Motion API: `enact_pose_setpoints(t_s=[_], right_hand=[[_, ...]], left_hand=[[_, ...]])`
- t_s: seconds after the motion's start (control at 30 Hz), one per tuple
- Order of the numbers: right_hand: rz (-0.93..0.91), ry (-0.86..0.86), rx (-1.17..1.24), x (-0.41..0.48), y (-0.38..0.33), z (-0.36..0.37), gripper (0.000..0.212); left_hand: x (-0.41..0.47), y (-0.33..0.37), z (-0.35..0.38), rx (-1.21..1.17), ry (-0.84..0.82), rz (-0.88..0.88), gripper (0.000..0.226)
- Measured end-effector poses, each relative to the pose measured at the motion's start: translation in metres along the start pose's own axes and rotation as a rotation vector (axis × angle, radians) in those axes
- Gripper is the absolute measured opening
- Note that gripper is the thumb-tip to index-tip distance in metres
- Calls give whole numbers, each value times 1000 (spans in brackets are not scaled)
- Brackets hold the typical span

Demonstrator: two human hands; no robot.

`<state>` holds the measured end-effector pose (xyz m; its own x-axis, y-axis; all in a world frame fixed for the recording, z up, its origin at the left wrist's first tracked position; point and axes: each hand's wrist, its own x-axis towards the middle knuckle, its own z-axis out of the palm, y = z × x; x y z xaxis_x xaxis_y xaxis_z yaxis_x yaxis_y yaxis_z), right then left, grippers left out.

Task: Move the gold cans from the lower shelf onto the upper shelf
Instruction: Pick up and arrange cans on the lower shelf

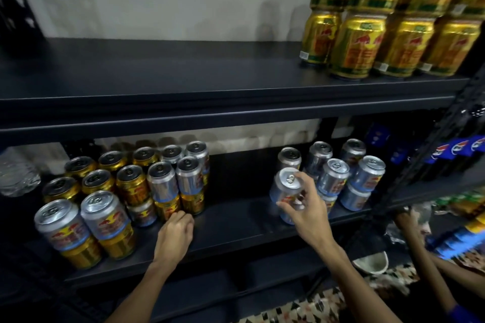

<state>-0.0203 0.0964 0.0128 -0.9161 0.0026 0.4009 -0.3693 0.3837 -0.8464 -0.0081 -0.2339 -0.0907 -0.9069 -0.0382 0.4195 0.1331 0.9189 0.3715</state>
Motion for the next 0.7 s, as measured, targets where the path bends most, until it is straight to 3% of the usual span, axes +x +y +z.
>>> enact_pose_setpoints(t_s=[0.2,0.7], right_hand=[[65,71,-40,10,30,-28,83],[115,-4,-52,16,40,-19,83]], left_hand=[[-1,0,1,-5,1,3,22],[0,-1,0,-10,-18,-7,26]])
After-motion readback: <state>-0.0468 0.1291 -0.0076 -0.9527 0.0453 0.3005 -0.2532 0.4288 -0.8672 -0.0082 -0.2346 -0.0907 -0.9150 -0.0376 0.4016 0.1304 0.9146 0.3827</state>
